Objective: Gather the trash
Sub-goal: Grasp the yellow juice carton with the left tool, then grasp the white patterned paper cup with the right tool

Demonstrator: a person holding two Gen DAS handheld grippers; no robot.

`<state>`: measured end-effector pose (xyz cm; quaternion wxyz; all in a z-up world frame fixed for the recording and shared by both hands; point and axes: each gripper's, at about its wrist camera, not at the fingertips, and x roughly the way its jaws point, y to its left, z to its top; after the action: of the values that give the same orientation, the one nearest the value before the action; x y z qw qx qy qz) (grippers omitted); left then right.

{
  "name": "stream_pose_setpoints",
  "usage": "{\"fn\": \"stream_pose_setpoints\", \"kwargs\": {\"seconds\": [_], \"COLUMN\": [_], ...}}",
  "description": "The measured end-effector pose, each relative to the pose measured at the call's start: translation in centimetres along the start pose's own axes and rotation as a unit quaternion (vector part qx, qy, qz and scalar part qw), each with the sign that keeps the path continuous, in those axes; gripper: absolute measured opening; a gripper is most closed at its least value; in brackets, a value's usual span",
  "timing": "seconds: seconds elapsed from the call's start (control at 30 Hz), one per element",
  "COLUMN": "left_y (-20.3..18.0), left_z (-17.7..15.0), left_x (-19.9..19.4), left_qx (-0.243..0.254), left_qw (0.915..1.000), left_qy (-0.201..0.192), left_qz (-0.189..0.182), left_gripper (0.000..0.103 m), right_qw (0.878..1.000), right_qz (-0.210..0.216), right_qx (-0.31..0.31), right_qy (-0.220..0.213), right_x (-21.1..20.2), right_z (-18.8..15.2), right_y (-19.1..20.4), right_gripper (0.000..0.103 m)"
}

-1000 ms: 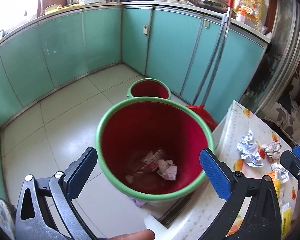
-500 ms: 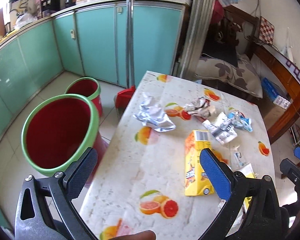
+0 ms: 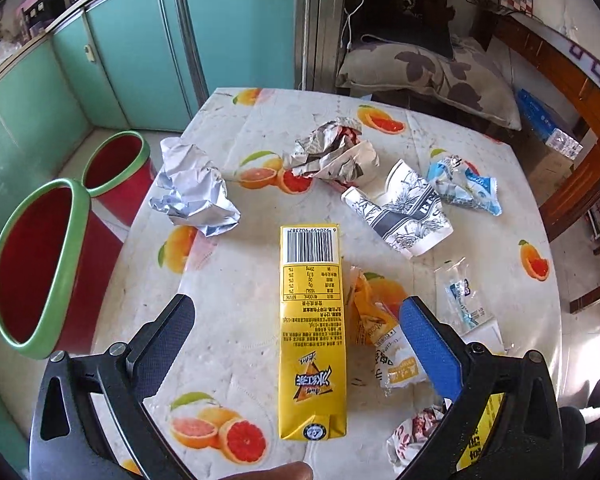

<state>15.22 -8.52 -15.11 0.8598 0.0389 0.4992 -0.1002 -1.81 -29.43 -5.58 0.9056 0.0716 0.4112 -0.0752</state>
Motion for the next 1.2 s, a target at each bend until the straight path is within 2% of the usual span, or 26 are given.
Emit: {"fn": "stream_pose_setpoints", "kwargs": {"seconds": [0.03, 0.1, 0.13, 0.17, 0.2, 0.27, 0.33, 0.43, 0.7, 0.93, 1.2], "left_y": [0.0, 0.0, -0.1, -0.1, 0.0, 0.1, 0.5, 1.5, 4.7, 7.4, 9.7], "left_z": [0.1, 0.4, 0.4, 0.4, 0.4, 0.2, 0.0, -0.3, -0.2, -0.1, 0.2], "left_x": [0.5, 1.5, 2.0, 2.6, 3.1, 3.8, 3.7, 2.9, -0.7, -2.7, -3.7], "left_qx": [-0.005, -0.008, -0.007, -0.008, -0.008, -0.007, -0.012, -0.027, -0.041, -0.037, -0.055], "left_qw": [1.0000, 0.9998, 0.9995, 0.9991, 0.9985, 0.9979, 0.9979, 0.9983, 0.9991, 0.9989, 0.9975], "left_qy": [0.006, 0.020, 0.029, 0.042, 0.053, 0.065, 0.062, 0.053, 0.003, -0.025, -0.043], "left_qz": [-0.001, 0.003, 0.004, 0.003, 0.003, 0.007, 0.011, -0.001, 0.012, 0.016, 0.005], "left_gripper": [0.102, 0.093, 0.079, 0.069, 0.064, 0.034, 0.033, 0.033, 0.033, 0.033, 0.033], "right_qw": [1.000, 1.000, 1.000, 1.000, 1.000, 1.000, 1.000, 0.998, 0.988, 0.978, 0.970], "right_qz": [-0.001, -0.004, -0.003, -0.001, 0.001, 0.004, 0.013, 0.027, 0.065, 0.032, -0.011], "right_qx": [0.005, 0.009, 0.010, 0.008, 0.004, -0.006, -0.021, -0.053, -0.128, -0.175, -0.192], "right_qy": [0.000, 0.000, 0.000, 0.000, 0.000, 0.002, 0.007, 0.013, 0.063, 0.113, 0.149], "right_x": [0.2, 0.6, 0.9, 1.3, 1.7, 2.6, 3.7, 5.9, 13.4, 19.8, 24.9], "right_z": [0.1, 0.5, 0.7, 1.0, 1.3, 2.1, 3.1, 4.5, 7.7, 7.7, 7.1], "right_y": [-0.4, -1.1, -1.4, -1.5, -1.5, -1.1, -0.3, 1.8, 9.1, 13.5, 14.1], "right_gripper": [0.084, 0.084, 0.084, 0.084, 0.084, 0.084, 0.084, 0.084, 0.084, 0.084, 0.084]}}
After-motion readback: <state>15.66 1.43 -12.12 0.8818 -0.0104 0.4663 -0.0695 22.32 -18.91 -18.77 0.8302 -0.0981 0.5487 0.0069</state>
